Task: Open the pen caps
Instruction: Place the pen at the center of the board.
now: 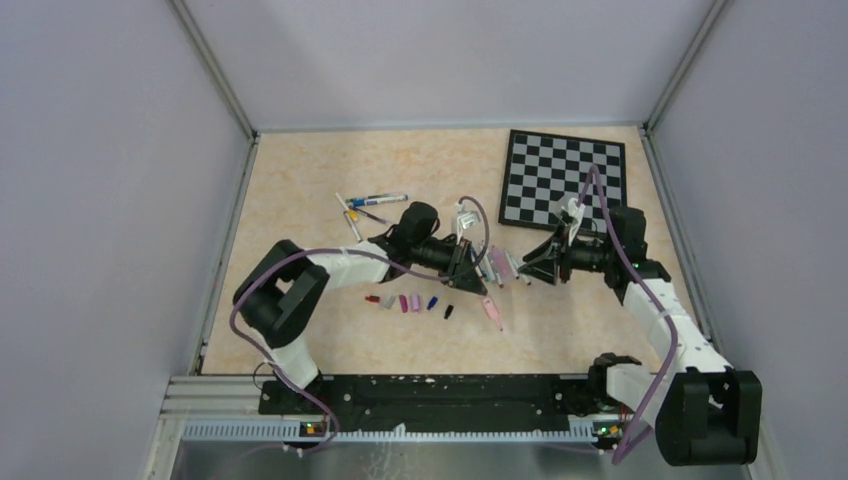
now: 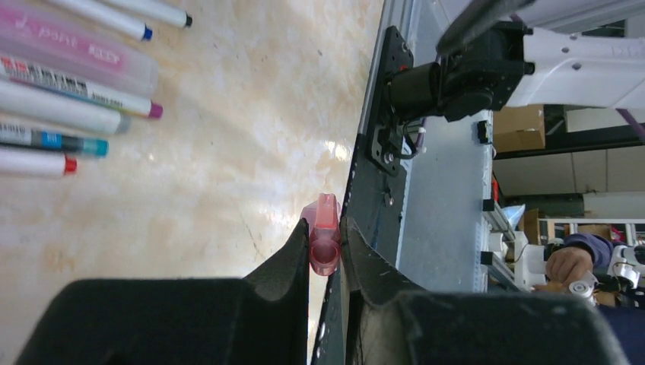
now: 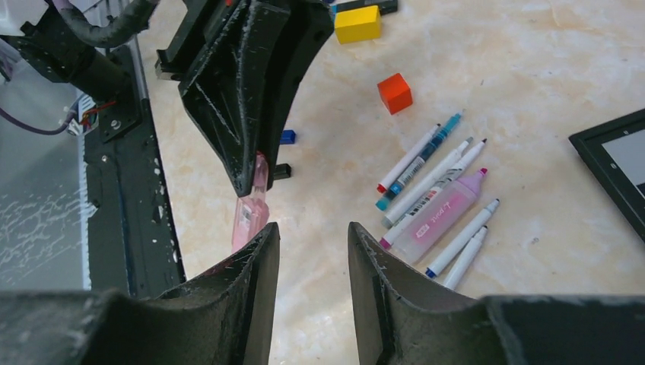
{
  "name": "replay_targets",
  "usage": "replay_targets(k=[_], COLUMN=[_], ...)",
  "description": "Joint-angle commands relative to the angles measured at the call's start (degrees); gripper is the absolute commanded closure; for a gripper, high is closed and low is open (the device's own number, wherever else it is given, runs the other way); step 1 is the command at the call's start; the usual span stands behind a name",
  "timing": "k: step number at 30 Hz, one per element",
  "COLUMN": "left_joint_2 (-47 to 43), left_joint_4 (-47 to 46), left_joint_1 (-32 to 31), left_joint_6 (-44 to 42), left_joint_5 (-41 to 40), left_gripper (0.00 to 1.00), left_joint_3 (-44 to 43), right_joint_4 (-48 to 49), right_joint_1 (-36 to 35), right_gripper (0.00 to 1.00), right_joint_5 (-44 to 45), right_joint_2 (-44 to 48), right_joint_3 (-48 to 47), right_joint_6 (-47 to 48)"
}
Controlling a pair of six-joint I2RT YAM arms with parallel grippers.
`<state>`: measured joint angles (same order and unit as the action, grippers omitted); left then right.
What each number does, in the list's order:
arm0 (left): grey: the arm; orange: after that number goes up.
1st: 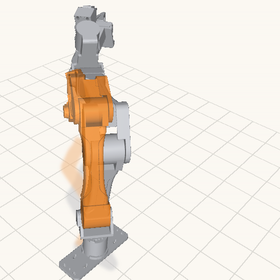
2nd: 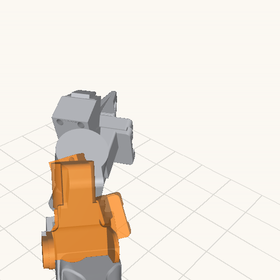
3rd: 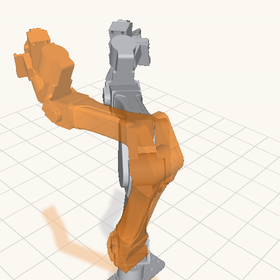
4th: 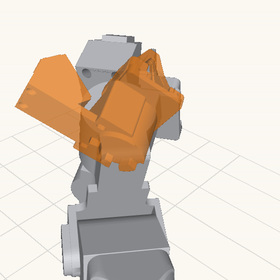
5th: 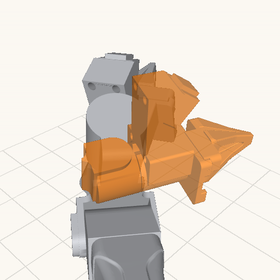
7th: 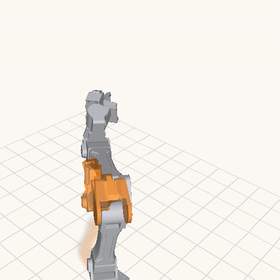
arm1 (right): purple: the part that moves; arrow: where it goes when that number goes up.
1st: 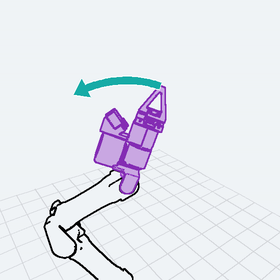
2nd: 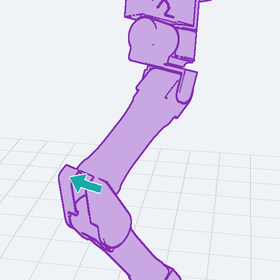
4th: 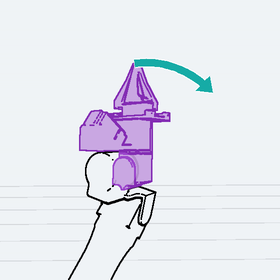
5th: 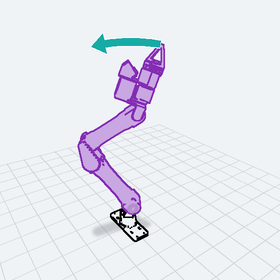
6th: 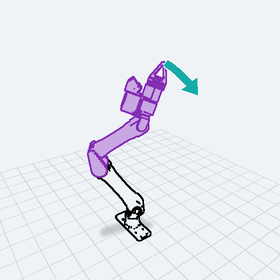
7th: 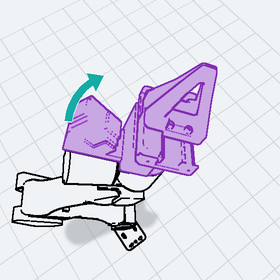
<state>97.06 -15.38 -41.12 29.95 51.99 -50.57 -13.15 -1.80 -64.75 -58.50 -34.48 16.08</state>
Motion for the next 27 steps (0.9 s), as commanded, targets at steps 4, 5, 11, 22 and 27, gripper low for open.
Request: replay_targets(k=[4, 5, 11, 22, 27], left_joint_2=[12.0, 13.3, 21.3, 34.7, 39.1], left_joint_4=[-0.5, -1.3, -3.9, -5.5, -0.6], left_joint_1=[0.1, 0.1, -0.1, -2.1, -2.6], left_joint_6=[5.4, 6.7, 13.6, 20.4, 19.4], left_joint_5=[6.6, 6.7, 3.9, -1.3, -4.1], left_gripper=[1.00, 1.00, 1.00, 0.99, 0.97], left_joint_3=[-13.6, -15.2, -25.4, -41.3, -48.0], right_joint_4=[0.2, 0.2, -0.8, 1.7, 1.8], right_joint_1=[4.6, 5.3, 11.5, 16.4, 16.4], right_gripper=[0.62, 0.62, 0.60, 0.60, 0.60], right_joint_5=[0.8, 0.8, 1.2, 1.3, 1.4], right_joint_2=[1.3, 1.3, 1.9, 2.5, 2.5], right_joint_3=[-2.1, -2.6, -4.8, -4.1, -3.9], right_joint_6=[0.2, -0.3, -1.8, -4.4, -4.2])
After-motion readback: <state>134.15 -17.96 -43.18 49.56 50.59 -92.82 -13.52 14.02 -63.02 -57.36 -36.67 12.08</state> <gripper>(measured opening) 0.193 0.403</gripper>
